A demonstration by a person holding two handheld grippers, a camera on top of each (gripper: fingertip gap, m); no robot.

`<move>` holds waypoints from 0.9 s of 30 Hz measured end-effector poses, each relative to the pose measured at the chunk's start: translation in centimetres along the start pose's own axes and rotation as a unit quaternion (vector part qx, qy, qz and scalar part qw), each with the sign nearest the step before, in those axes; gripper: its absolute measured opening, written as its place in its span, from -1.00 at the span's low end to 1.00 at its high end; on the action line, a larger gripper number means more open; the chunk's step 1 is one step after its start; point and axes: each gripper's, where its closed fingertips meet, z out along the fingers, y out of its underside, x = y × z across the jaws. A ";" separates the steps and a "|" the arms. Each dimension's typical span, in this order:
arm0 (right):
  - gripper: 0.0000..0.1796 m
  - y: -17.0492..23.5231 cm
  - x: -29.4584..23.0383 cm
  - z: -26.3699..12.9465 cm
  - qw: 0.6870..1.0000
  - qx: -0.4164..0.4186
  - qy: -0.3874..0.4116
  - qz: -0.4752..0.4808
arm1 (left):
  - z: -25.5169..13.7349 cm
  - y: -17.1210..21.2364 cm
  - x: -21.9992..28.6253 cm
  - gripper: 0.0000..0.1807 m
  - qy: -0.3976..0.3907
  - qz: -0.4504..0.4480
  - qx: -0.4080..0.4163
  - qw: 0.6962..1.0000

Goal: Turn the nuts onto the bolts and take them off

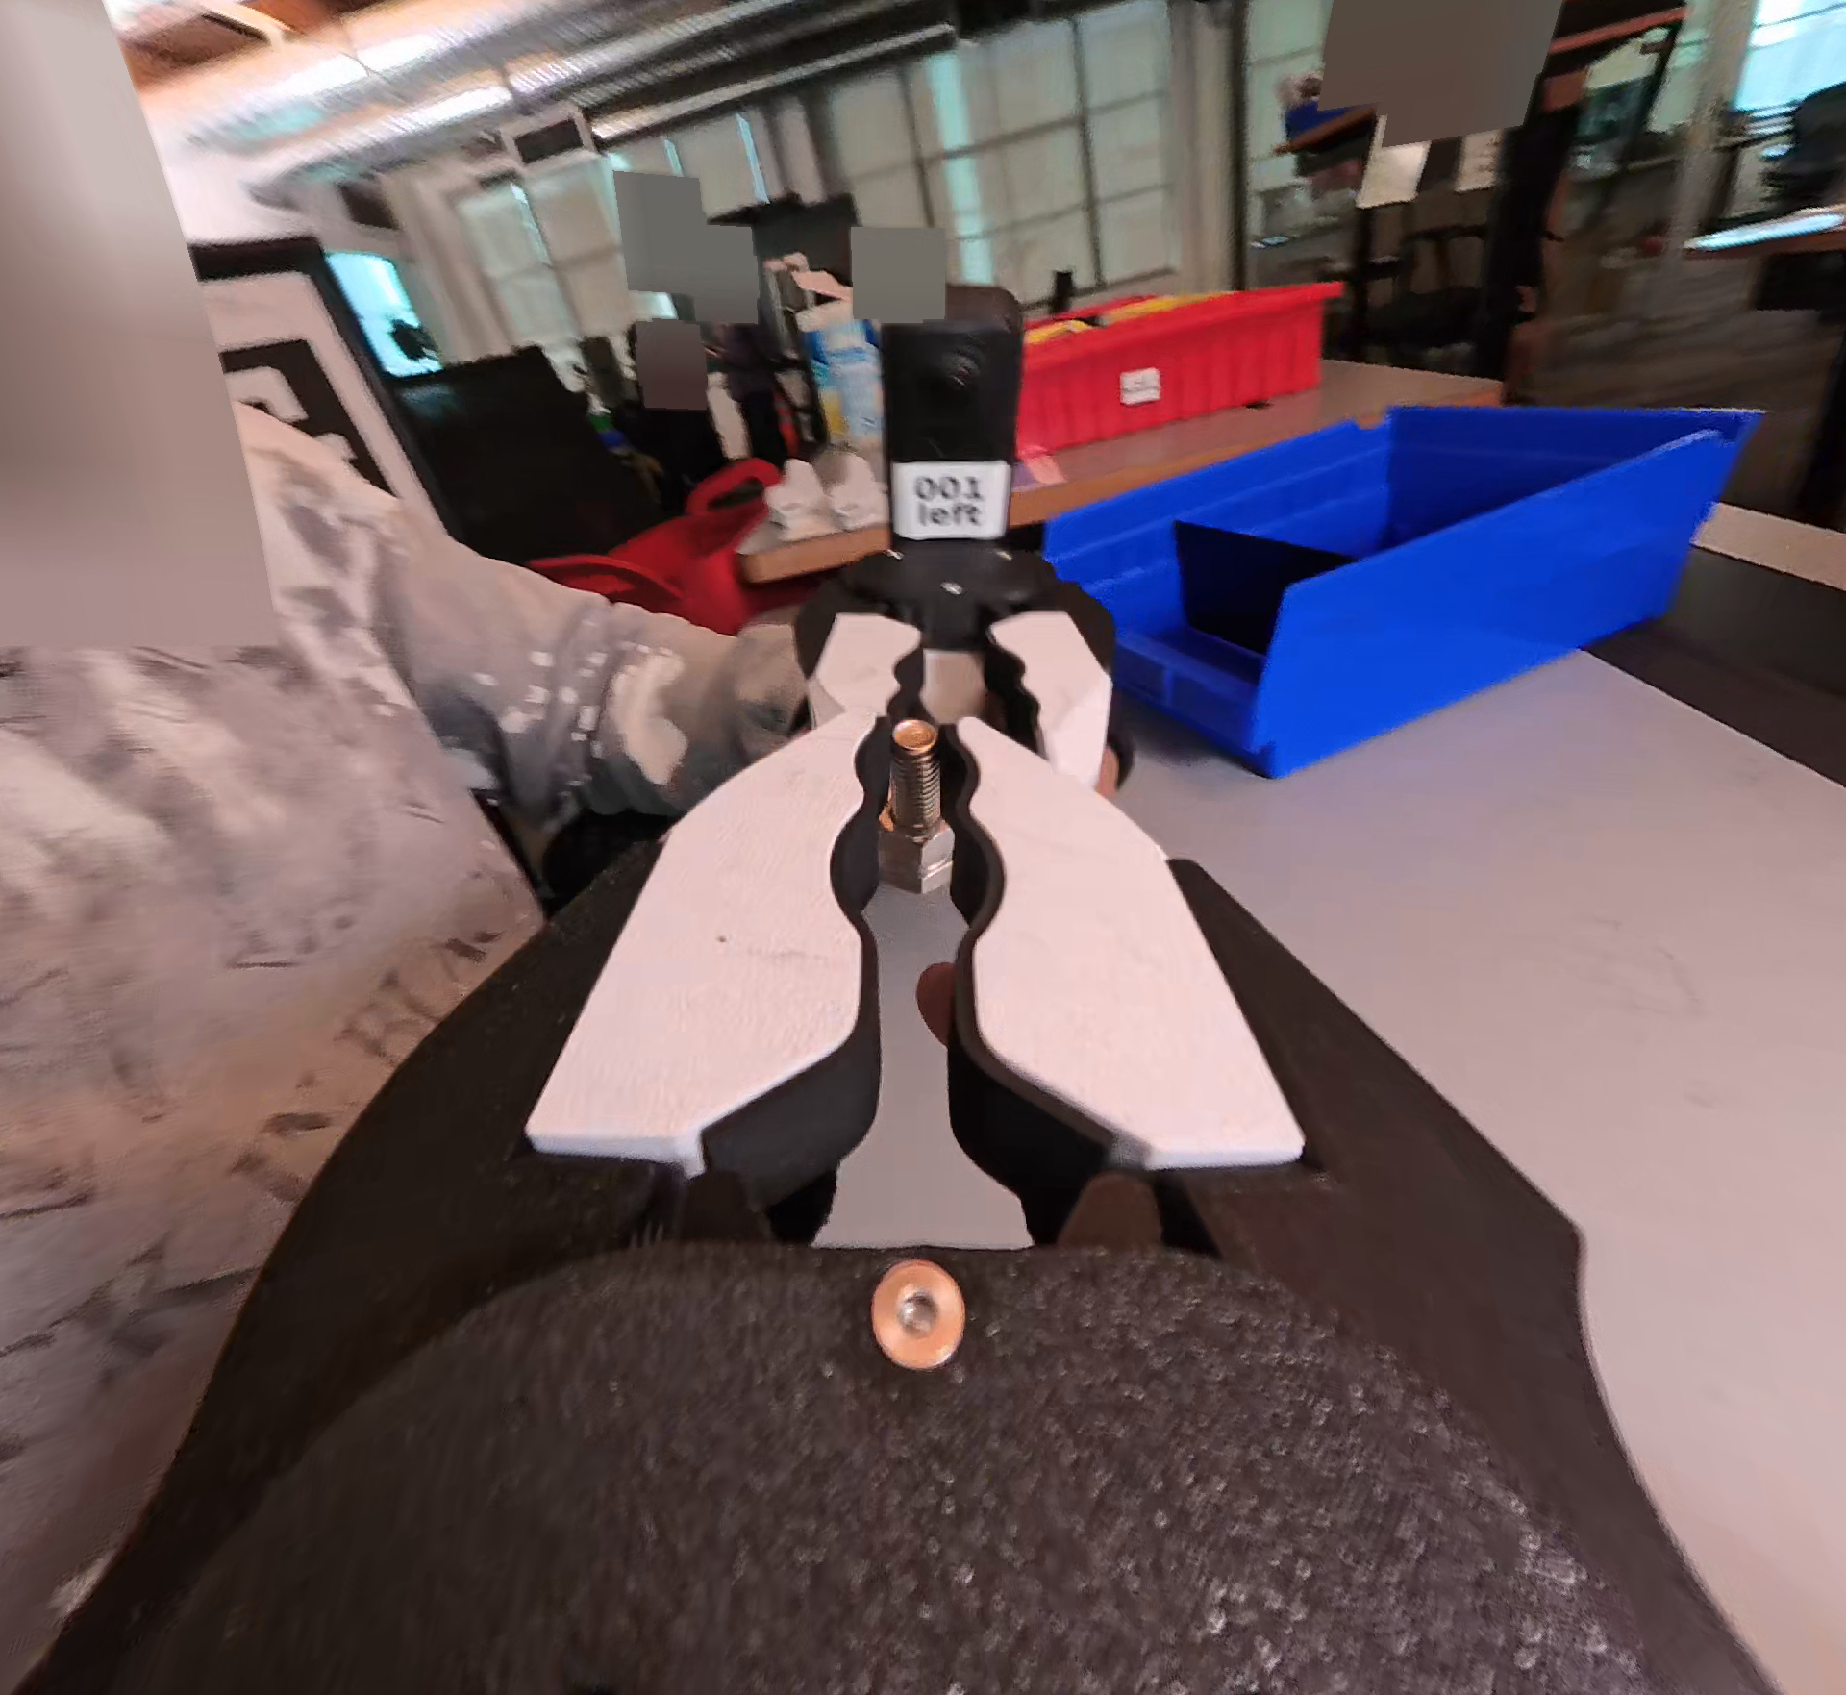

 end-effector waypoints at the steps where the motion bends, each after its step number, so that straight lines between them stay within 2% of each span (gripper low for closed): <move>1: -0.90 -0.2 -0.3 -0.1 1.000 0.006 -0.014 0.005 | 0.2 0.2 0.5 -0.60 0.021 -0.010 0.001 1.000; 3: -0.90 -0.3 -0.7 -0.2 1.000 0.009 -0.028 0.010 | 0.7 0.4 1.7 -0.61 0.057 -0.020 0.003 0.998; 13: -0.90 0.2 -2.9 0.4 0.996 -0.013 -0.087 -0.001 | 1.7 0.8 4.1 -0.77 0.111 -0.027 0.011 0.993; 18: -0.90 0.3 -4.7 0.2 0.989 -0.022 -0.143 0.011 | 1.8 1.0 6.0 -0.77 0.168 -0.038 0.011 0.985; 23: -0.90 0.5 -5.6 0.3 0.985 -0.027 -0.168 0.014 | 2.1 1.0 7.0 -0.78 0.191 -0.052 0.014 0.980; 27: -0.90 0.0 -5.6 0.1 0.986 -0.016 -0.167 0.013 | 2.3 0.6 6.9 -0.78 0.175 -0.039 0.023 0.984</move>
